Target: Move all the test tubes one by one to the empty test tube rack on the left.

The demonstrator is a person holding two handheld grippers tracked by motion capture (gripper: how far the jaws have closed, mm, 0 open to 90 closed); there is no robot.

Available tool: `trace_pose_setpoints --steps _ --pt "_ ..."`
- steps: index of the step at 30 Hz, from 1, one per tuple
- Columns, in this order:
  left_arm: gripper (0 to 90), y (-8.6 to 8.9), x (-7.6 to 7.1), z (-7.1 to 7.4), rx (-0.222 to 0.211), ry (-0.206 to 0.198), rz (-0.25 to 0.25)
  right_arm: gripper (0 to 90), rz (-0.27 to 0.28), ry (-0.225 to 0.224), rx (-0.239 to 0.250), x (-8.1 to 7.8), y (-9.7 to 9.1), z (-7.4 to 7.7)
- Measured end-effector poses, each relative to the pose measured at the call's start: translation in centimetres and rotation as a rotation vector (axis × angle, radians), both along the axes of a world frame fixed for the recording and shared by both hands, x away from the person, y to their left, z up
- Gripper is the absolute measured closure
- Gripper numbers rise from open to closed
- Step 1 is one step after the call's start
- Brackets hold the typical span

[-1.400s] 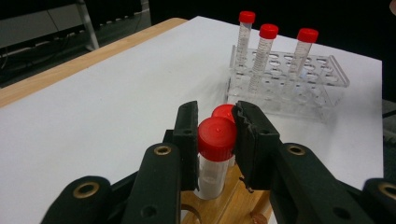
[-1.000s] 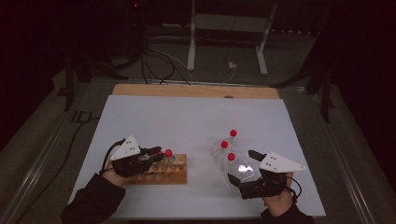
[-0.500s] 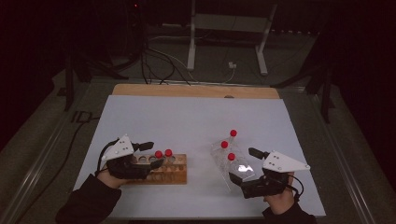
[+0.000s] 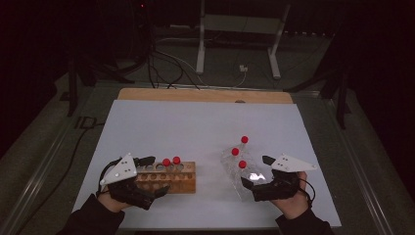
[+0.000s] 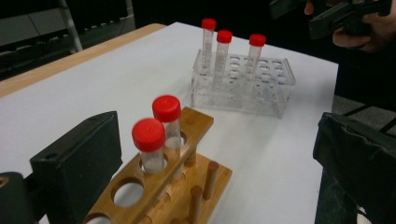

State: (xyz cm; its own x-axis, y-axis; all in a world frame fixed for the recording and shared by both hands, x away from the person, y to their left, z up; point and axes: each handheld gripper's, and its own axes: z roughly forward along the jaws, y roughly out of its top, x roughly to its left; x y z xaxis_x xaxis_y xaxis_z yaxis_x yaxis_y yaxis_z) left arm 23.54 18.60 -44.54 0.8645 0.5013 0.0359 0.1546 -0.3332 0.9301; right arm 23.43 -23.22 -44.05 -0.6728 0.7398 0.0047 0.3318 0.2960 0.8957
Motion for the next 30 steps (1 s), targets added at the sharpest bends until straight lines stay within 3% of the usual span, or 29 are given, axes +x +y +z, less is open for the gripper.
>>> trace_pose_setpoints --steps 7,14,17,19,25,30 --pt "2.1 0.3 -0.2 -0.5 -0.003 0.005 0.005 0.0 -0.021 0.063 -0.040 1.2 0.4 -1.7" --pt "2.1 0.2 0.0 -0.9 0.005 0.012 0.004 6.6 -0.026 0.086 -0.072 1.8 0.9 -2.8" --pt "2.1 0.1 0.0 -0.9 0.006 0.013 -0.002 16.8 -0.016 0.096 -0.076 2.1 1.1 -3.2" --pt "2.1 0.2 0.0 -0.9 0.008 0.015 -0.002 17.7 -0.018 0.099 -0.088 2.3 1.3 -3.3" --pt "2.1 0.2 0.1 -1.0 0.012 0.016 -0.008 41.8 -0.025 0.110 -0.110 2.7 1.6 -3.6" --pt "2.1 0.2 0.1 -1.1 0.015 0.019 -0.013 54.5 -0.023 0.096 -0.160 2.8 1.9 -3.8"
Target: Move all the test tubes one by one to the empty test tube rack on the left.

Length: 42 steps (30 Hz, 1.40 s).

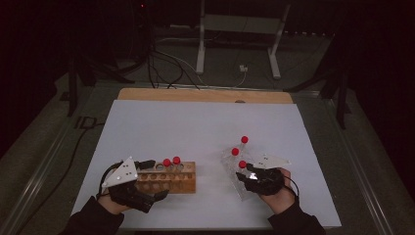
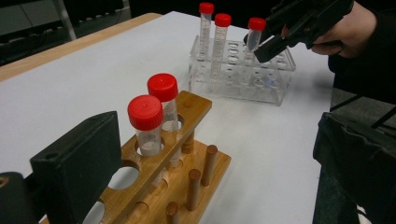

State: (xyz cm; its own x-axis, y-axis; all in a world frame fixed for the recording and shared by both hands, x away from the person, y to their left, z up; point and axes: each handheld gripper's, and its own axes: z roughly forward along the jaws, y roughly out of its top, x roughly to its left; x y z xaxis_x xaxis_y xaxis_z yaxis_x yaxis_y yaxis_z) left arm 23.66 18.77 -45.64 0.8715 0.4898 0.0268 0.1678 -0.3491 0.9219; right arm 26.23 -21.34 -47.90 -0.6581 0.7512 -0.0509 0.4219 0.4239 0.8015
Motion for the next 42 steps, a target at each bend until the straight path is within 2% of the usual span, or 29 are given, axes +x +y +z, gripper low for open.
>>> trace_pose_setpoints --steps 5,12,19,25,42 --pt "2.1 0.0 0.1 0.0 0.001 0.000 -0.002 62.8 0.003 -0.011 -0.018 0.1 0.2 0.0" --pt "2.1 0.0 0.1 0.0 0.003 -0.001 -0.001 74.0 0.025 -0.008 -0.006 0.2 0.4 -0.1" --pt "2.1 0.0 0.1 0.0 0.003 0.003 -0.005 75.2 0.021 -0.008 -0.014 0.2 0.6 0.0" --pt "2.1 0.1 0.1 0.0 0.001 0.005 -0.005 75.4 0.016 -0.016 -0.003 0.0 0.5 0.4" --pt "2.1 0.2 0.1 0.4 -0.004 0.009 -0.007 75.5 0.017 -0.109 0.012 -1.9 0.2 3.7"
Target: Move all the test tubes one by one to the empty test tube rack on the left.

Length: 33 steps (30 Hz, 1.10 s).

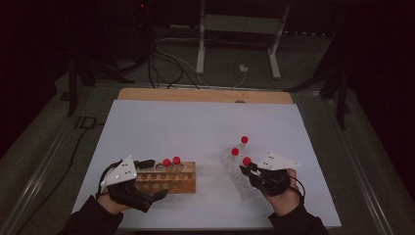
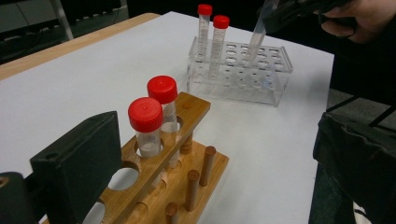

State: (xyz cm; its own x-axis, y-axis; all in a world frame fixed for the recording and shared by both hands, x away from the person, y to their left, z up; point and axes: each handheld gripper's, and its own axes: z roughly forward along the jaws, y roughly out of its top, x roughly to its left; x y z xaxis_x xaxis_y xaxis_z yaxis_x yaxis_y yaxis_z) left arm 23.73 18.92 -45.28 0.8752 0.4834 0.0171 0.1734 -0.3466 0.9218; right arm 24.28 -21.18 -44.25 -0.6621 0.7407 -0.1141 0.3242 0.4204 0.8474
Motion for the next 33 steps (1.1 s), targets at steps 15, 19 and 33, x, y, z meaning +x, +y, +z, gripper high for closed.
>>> trace_pose_setpoints --steps 15,19,33 --pt "2.1 -0.1 -0.5 0.9 -0.010 -0.018 -0.018 75.5 0.055 -0.074 0.014 -2.4 0.6 2.6" --pt "2.1 -0.2 -0.6 1.2 -0.014 -0.024 -0.020 75.5 0.072 -0.075 0.012 -2.7 1.0 2.6" --pt "2.1 -0.7 -1.1 1.9 -0.026 -0.041 -0.046 75.5 0.157 -0.021 0.002 -3.0 3.0 1.7"
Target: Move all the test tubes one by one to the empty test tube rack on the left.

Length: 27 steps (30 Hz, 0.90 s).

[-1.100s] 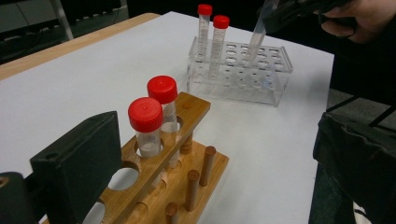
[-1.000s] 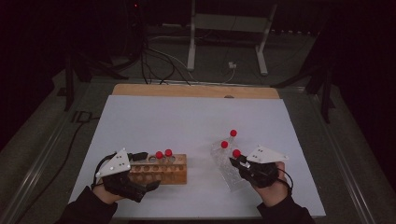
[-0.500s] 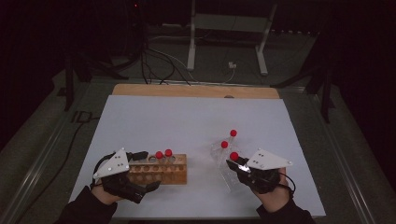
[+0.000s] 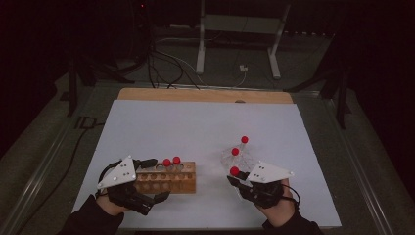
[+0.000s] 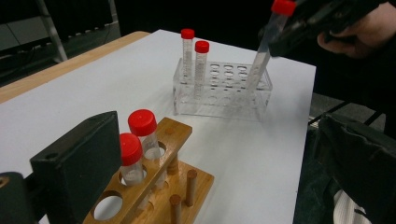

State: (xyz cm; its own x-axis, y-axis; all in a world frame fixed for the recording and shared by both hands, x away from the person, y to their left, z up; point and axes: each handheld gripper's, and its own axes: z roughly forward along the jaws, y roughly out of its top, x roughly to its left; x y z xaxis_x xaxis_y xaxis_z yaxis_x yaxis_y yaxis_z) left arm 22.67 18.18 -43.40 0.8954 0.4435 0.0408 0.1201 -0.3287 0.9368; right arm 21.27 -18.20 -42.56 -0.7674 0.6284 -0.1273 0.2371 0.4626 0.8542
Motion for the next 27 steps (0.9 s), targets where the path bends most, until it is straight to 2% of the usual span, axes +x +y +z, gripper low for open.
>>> trace_pose_setpoints --steps 11,20,27 --pt "2.1 -1.1 -0.2 0.2 -0.011 0.000 -0.031 75.5 0.072 0.068 -0.037 0.0 2.1 -1.8" --pt "2.1 -2.6 -0.1 0.3 -0.008 0.000 -0.042 75.5 0.111 0.105 -0.064 0.0 3.3 -3.0" --pt "2.4 -4.4 -0.1 0.3 0.001 0.014 -0.102 75.5 0.119 0.110 -0.068 -0.1 3.5 -3.1"
